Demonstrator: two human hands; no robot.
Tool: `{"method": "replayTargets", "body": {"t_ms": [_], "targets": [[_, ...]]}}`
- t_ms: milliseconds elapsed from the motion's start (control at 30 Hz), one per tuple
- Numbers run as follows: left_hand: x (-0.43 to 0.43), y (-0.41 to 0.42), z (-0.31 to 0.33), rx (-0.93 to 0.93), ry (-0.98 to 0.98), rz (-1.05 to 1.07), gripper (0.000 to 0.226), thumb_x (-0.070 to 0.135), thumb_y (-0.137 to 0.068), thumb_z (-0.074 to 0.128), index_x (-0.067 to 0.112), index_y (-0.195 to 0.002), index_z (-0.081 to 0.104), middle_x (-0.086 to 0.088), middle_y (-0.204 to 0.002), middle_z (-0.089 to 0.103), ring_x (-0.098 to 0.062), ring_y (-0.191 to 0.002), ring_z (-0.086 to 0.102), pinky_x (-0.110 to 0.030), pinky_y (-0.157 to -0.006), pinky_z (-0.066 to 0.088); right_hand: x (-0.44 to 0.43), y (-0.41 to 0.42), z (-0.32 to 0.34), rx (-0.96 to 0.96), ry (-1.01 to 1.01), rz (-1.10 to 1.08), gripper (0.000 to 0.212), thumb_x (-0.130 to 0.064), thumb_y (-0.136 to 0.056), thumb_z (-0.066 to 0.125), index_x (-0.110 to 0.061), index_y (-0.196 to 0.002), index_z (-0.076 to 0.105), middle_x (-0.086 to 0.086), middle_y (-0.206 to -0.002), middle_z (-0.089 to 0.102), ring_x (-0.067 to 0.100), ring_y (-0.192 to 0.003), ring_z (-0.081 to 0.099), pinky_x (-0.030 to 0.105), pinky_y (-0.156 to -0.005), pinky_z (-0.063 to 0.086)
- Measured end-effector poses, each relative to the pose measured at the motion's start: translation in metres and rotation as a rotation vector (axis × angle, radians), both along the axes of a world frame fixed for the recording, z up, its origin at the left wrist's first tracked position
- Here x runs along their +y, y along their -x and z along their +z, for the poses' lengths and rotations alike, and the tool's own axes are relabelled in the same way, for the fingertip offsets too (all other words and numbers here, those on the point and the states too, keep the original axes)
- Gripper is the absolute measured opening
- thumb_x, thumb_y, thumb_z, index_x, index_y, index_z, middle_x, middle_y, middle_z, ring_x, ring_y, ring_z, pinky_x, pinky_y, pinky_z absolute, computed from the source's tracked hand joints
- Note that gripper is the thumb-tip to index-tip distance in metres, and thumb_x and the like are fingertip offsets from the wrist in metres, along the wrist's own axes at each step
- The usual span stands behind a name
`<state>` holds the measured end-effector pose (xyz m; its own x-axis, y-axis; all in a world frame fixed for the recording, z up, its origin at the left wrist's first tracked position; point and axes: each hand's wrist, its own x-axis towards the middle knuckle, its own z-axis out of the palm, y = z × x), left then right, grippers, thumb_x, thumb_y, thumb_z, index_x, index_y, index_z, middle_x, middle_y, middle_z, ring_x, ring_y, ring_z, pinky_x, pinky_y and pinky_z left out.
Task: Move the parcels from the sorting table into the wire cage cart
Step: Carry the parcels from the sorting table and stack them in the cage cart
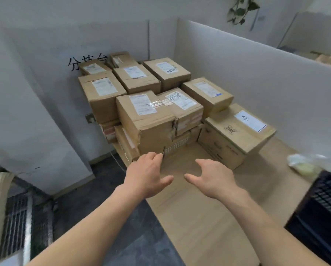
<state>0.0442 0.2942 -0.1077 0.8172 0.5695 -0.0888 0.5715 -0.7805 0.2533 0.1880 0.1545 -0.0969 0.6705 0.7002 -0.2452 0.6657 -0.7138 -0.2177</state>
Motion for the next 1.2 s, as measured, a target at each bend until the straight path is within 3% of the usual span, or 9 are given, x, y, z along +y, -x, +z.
{"method": "replayTargets", "body": {"t_ms": [200,567,700,800,1033,1200], "targets": [[-0.031,-0.051,-0.017,0.04,0.023,-0.063,0.077,0.066,-0.089,0.053,0.022,-0.15,0.036,0.002,-0.151,0.042,-0.02,-0.137,0.041,-0.039,-0.103,0.044,-0.04,-0.041,-0.015,0.019,0.052,-0.083,0.067,-0.068,-0.087,0.055,-0.022,-0.135,0.055,-0.003,-0.139,0.059,0.021,-0.129,0.054,0.037,-0.098,0.048],[-0.018,-0.161,-0.037,0.005,0.113,-0.167,0.074,0.069,-0.09,0.05,0.019,-0.143,0.042,0.0,-0.147,0.044,-0.024,-0.13,0.048,-0.041,-0.095,0.048,-0.068,-0.117,-0.029,0.02,-0.005,-0.386,0.069,-0.063,-0.088,0.054,-0.027,-0.146,0.048,-0.005,-0.145,0.053,0.021,-0.132,0.051,0.036,-0.1,0.046],[-0.001,-0.212,-0.041,-0.05,0.143,-0.198,0.072,0.067,-0.09,0.053,0.017,-0.141,0.043,-0.002,-0.146,0.042,-0.025,-0.129,0.047,-0.04,-0.09,0.047,-0.059,-0.149,-0.034,-0.003,-0.009,-0.469,0.051,-0.064,-0.083,0.054,-0.032,-0.122,0.061,-0.006,-0.12,0.06,0.022,-0.11,0.059,0.036,-0.082,0.049],[0.009,-0.247,-0.047,-0.09,0.173,-0.197,0.069,0.065,-0.089,0.055,0.019,-0.139,0.044,-0.003,-0.148,0.039,-0.026,-0.132,0.043,-0.043,-0.094,0.048,-0.049,-0.172,-0.038,0.006,-0.003,-0.531,0.044,-0.064,-0.082,0.054,-0.031,-0.111,0.06,-0.005,-0.109,0.058,0.022,-0.102,0.059,0.034,-0.074,0.044],[0.028,-0.304,-0.062,-0.041,0.232,-0.181,0.067,0.065,-0.088,0.057,0.018,-0.135,0.047,-0.01,-0.162,0.017,-0.034,-0.134,0.041,-0.046,-0.1,0.047,-0.03,-0.202,-0.051,0.073,-0.009,-0.654,0.05,-0.063,-0.088,0.056,-0.026,-0.121,0.053,0.002,-0.119,0.062,0.028,-0.113,0.058,0.035,-0.077,0.041],[0.033,-0.323,-0.068,-0.035,0.265,-0.173,0.063,0.062,-0.09,0.057,0.015,-0.13,0.047,-0.012,-0.153,0.025,-0.034,-0.116,0.054,-0.039,-0.086,0.05,-0.027,-0.209,-0.052,0.114,-0.07,-0.701,0.064,-0.059,-0.092,0.056,-0.024,-0.144,0.044,0.003,-0.137,0.059,0.03,-0.127,0.054,0.038,-0.094,0.045]]}}
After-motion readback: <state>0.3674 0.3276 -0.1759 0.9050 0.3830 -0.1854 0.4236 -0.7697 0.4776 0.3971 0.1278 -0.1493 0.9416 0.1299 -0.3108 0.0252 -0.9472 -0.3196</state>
